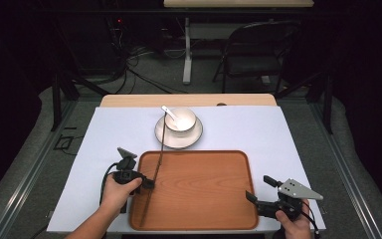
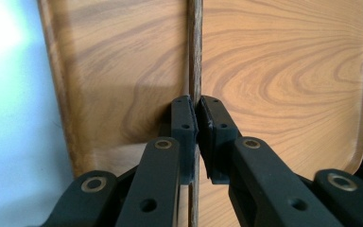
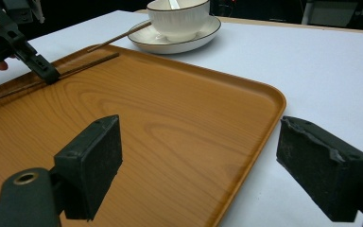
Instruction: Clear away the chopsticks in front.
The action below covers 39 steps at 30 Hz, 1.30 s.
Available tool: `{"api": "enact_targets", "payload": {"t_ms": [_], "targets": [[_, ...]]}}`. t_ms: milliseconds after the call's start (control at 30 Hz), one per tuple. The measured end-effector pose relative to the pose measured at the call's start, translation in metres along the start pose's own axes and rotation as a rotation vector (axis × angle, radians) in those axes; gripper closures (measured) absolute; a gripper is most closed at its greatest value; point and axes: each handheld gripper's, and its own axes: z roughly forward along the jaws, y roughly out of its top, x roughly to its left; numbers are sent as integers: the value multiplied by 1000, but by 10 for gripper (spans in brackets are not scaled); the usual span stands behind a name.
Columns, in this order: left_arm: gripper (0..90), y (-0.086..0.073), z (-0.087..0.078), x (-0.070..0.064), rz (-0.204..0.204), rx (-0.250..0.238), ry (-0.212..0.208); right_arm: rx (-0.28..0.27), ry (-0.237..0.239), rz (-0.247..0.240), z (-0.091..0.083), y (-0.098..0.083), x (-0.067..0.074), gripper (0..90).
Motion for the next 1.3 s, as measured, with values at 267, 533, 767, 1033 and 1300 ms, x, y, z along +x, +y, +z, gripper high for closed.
{"api": "enact_targets", "payload": {"t_ms": [267, 533, 767, 1033, 1300], "targets": [[835, 0, 0, -1, 4, 10, 6, -1, -1, -2, 0, 0, 0, 146], [841, 0, 1, -2, 5, 7, 0, -2, 0, -1, 0, 0, 0, 146], [821, 0, -3, -2, 9, -9, -6, -2, 0, -1, 0, 0, 0, 147], [762, 8, -18, -7, 28, -49, -4, -1, 1, 0, 0, 0, 0, 146], [586, 19, -34, -14, 47, -96, -9, 0, 0, 1, 0, 0, 0, 147]]}}
